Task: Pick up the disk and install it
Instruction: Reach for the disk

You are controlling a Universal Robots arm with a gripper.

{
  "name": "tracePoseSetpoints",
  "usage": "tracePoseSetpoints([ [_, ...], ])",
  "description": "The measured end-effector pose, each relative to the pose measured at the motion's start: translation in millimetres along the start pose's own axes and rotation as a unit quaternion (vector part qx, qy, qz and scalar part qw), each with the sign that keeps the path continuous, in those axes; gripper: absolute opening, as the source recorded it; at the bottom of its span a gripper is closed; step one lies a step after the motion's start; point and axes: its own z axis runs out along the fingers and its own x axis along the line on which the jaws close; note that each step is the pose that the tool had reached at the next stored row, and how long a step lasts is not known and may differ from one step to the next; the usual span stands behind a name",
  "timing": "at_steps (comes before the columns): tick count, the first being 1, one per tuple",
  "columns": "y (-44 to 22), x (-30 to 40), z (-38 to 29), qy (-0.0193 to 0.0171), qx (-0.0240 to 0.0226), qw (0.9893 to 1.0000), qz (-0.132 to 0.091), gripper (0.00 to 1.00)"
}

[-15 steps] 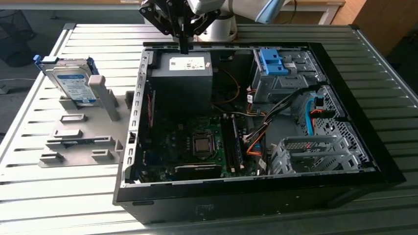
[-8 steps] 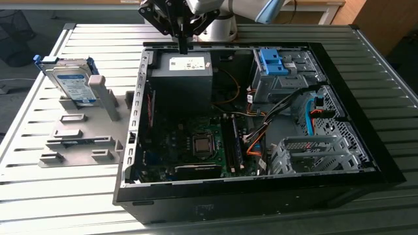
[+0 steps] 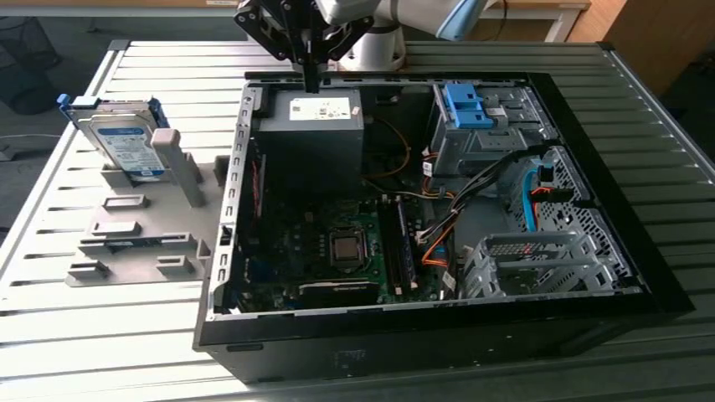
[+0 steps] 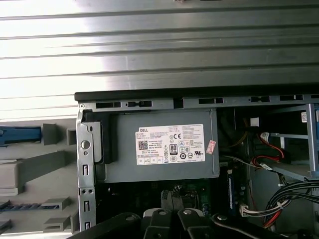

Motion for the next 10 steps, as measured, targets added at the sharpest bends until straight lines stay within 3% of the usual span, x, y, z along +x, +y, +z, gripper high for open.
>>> tracePoseSetpoints([
  [10,-0.2,2.7,0.3,0.0,0.0,1.0,0.0,0.11],
])
